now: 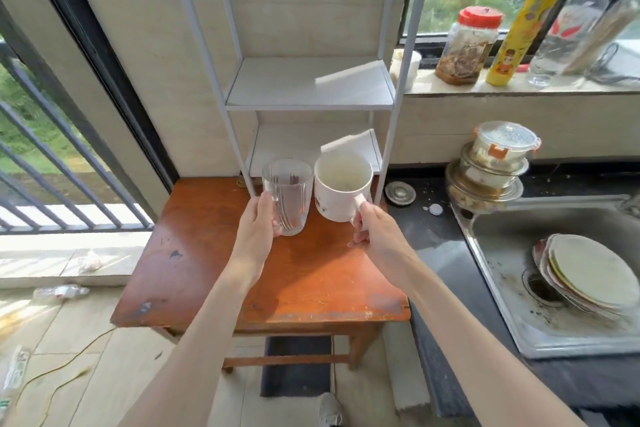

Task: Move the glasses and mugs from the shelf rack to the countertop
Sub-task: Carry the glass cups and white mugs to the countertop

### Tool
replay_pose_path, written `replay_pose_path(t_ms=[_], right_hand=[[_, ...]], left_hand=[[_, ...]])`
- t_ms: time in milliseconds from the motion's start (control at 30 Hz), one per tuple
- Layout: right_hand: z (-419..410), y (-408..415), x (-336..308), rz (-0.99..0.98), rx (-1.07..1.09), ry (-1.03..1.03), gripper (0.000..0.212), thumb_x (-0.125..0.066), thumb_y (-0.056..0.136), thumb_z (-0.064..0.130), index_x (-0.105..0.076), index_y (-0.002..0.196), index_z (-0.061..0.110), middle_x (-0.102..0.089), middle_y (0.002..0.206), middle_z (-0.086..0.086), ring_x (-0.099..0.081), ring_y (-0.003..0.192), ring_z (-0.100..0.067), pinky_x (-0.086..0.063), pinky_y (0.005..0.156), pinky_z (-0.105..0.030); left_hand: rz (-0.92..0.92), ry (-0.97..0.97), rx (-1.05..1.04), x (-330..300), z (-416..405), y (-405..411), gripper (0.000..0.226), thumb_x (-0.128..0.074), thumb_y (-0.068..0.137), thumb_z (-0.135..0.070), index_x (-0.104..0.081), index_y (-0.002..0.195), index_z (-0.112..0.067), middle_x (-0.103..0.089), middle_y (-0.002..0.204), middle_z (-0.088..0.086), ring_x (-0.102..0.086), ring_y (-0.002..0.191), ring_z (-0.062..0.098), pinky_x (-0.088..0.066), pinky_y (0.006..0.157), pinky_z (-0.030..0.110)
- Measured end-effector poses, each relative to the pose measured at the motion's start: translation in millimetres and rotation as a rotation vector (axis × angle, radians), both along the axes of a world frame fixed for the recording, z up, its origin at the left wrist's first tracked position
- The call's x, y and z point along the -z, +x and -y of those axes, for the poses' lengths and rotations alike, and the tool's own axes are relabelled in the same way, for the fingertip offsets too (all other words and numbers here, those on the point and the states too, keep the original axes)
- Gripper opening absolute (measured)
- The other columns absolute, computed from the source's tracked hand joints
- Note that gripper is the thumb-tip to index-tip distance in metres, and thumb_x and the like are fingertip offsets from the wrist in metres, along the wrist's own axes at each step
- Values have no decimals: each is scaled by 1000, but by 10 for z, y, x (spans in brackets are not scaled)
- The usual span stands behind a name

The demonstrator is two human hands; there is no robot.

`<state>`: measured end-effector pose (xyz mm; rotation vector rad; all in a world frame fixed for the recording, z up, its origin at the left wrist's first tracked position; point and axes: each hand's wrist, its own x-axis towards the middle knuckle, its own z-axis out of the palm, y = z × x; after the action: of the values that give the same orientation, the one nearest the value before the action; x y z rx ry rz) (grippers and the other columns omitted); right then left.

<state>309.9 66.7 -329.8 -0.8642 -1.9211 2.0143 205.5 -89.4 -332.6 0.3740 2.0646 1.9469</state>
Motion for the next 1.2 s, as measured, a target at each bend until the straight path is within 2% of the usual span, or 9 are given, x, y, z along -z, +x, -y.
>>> replay_pose_path(t_ms=[100, 200, 300, 400, 500, 833, 967, 1100, 1200], right_hand=[[163, 541, 65, -5, 109, -44, 35, -35, 97, 32, -47, 68, 17, -43, 59, 2, -46, 50, -9, -49, 61, -29], [250, 1172, 106, -18, 178, -83, 35, -33, 98, 31, -46, 69, 16, -41, 61, 3, -43, 49, -8, -45, 60, -26], [241, 1806, 116, -13, 303, -128, 37, -31, 100, 28, -44, 68, 14, -40, 61, 0, -41, 54, -13, -44, 65, -30], [145, 2428, 68, -77, 466, -221, 37, -31, 100, 21, -41, 66, 12, -34, 63, -3, -35, 52, -16, -40, 59, -30], [36, 3083, -4, -121, 603, -261, 37, -34, 99, 22, -40, 65, 12, -32, 62, -2, -32, 52, -15, -38, 56, -27], [-406, 5882, -207, -184, 985, -193, 35, -38, 97, 24, -37, 65, 13, -30, 64, -2, -27, 52, -14, -30, 55, -28], [-513, 6954, -265, -236, 1150, -177, 35, -38, 98, 25, -37, 64, 14, -30, 63, -2, -24, 53, -14, -27, 56, -28], [-626, 7888, -280, -232, 1305, -165, 35, -37, 98, 24, -36, 65, 13, -28, 62, -2, -24, 53, -14, -27, 56, -28], [-737, 8482, -268, -200, 1377, -143, 35, -38, 98, 26, -35, 66, 13, -26, 63, -2, -24, 53, -15, -29, 56, -28]], left_hand=[[3, -44, 57, 46, 76, 308, 36, -30, 97, -41, -56, 92, -17, -44, 68, -11, -51, 61, 2, -47, 72, 24], [16, -49, 144, 56, 19, 699, 30, -30, 94, -40, -46, 72, -28, -42, 68, -8, -47, 64, 7, -47, 75, 31], [13, -77, 256, 43, -142, 1100, 27, -30, 90, -39, -43, 69, -28, -40, 67, -6, -44, 60, 7, -43, 65, 27], [-20, -92, 407, 20, -364, 1558, 27, -31, 89, -40, -43, 69, -27, -39, 68, -5, -46, 54, -1, -46, 66, 28], [-2, -82, 528, -30, -666, 2047, 27, -33, 90, -37, -44, 68, -24, -39, 67, -6, -43, 60, 7, -46, 70, 34], [-2, -19, 923, -203, -2062, 4681, 29, -32, 96, -26, -41, 69, -21, -38, 68, -3, -39, 60, 8, -44, 66, 28], [-20, -33, 1127, -174, -2405, 5800, 31, -30, 97, -29, -41, 71, -18, -39, 72, 0, -44, 66, 10, -47, 72, 31], [-18, -30, 1306, -119, -2753, 6742, 33, -32, 97, -31, -45, 72, -14, -42, 75, 5, -50, 71, 12, -47, 67, 26], [-26, -42, 1416, -126, -3087, 7371, 38, -32, 95, -30, -42, 61, -16, -44, 74, 4, -53, 80, 16, -48, 70, 28]])
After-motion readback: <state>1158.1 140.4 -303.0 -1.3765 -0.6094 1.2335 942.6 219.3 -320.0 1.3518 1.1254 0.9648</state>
